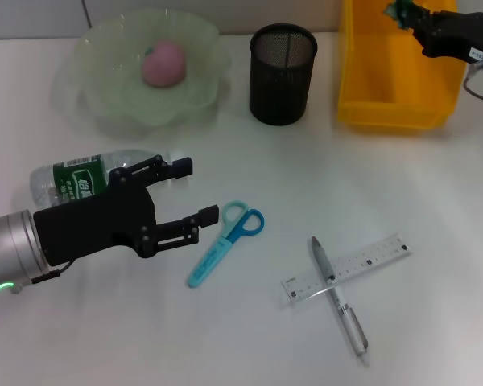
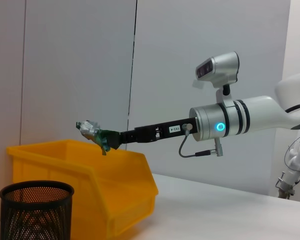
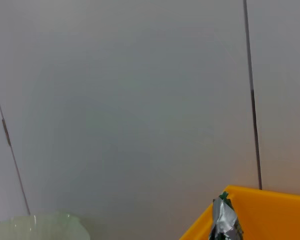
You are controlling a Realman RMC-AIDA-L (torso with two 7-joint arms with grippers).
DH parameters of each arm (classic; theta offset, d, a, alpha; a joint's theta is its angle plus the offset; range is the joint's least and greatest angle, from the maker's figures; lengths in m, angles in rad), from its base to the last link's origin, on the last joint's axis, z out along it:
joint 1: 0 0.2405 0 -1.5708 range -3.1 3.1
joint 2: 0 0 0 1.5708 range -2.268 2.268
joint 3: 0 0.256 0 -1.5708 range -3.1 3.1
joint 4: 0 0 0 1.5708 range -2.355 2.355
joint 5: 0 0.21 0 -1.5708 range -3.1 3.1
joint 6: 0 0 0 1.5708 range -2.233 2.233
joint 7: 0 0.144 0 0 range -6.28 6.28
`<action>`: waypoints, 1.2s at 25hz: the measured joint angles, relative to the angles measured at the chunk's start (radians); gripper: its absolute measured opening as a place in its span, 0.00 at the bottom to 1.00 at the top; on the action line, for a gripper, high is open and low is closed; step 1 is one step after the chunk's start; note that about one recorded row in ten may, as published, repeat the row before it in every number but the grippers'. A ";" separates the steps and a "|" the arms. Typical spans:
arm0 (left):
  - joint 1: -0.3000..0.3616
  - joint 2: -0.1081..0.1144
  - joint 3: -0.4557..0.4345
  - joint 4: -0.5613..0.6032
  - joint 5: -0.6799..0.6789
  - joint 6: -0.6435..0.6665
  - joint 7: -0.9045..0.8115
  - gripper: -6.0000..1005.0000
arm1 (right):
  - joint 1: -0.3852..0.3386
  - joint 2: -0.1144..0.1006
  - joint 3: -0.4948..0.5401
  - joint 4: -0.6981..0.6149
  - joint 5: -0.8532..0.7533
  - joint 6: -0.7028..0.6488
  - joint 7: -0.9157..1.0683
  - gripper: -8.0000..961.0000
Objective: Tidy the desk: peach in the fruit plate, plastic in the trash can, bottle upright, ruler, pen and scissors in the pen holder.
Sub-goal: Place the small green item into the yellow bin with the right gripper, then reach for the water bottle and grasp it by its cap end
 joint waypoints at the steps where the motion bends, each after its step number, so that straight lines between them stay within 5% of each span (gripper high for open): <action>1: 0.000 0.000 0.000 0.000 -0.001 0.000 0.000 0.67 | 0.001 0.000 -0.001 0.000 0.000 0.001 0.000 0.06; 5: 0.000 -0.001 0.000 0.000 -0.003 0.000 0.000 0.67 | 0.002 -0.001 -0.001 0.001 0.000 0.003 0.013 0.08; 10: -0.002 -0.002 0.000 0.000 -0.005 0.000 0.000 0.67 | 0.002 -0.001 0.000 0.000 0.000 0.004 0.023 0.30; 26: -0.006 -0.001 -0.004 0.000 -0.007 0.000 -0.001 0.66 | -0.007 -0.001 0.005 -0.007 0.072 0.004 0.027 0.70; 30: -0.008 0.000 -0.009 0.000 -0.008 -0.002 -0.011 0.66 | -0.042 -0.006 0.005 -0.009 0.151 -0.080 0.027 0.71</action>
